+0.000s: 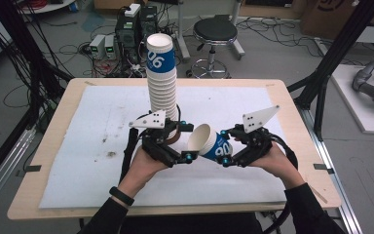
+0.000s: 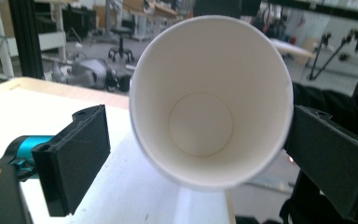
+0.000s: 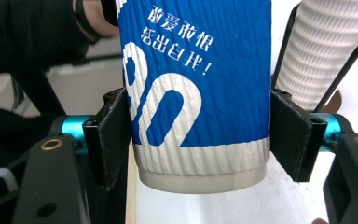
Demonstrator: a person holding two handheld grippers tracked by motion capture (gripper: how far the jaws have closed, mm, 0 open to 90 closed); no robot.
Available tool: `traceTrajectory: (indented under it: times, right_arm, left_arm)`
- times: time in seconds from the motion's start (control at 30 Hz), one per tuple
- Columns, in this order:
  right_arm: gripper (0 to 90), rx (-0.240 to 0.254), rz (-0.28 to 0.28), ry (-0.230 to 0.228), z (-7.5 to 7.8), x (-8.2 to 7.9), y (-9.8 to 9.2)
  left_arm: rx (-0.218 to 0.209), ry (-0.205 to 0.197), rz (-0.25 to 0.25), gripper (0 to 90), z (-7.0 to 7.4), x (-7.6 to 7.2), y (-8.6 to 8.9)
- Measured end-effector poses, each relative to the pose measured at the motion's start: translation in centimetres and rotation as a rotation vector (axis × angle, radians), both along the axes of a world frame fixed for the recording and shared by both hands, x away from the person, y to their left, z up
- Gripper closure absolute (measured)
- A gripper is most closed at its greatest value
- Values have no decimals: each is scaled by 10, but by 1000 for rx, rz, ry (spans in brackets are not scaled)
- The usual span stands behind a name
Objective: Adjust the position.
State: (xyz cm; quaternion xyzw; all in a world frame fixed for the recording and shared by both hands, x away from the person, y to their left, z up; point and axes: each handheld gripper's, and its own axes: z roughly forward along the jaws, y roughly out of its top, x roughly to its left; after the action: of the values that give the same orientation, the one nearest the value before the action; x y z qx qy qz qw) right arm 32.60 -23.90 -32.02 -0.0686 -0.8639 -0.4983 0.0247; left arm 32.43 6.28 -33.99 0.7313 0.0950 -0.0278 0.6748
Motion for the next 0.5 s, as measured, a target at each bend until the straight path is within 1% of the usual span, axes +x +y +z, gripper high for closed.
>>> traceTrajectory:
  times: [0.03,0.07,0.2,0.27,0.37,0.5]
  right_arm:
    - [285,17,-5,1,0,0,-1]
    - [284,39,-7,8,1,1,-3]
    - [284,87,-6,21,0,2,-5]
    - [284,95,-8,25,0,1,-4]
    - [284,110,-5,23,-2,1,-2]
    - [284,100,-2,30,-4,0,2]
  left_arm:
    - [-25,11,-1,66,-1,1,1]
    - [-37,15,1,66,-2,1,1]
    - [-77,35,-14,66,-5,2,0]
    - [-83,40,-26,66,-6,2,-3]
    - [-85,37,-32,66,-6,1,-7]
    - [-98,40,-36,66,-5,0,-8]
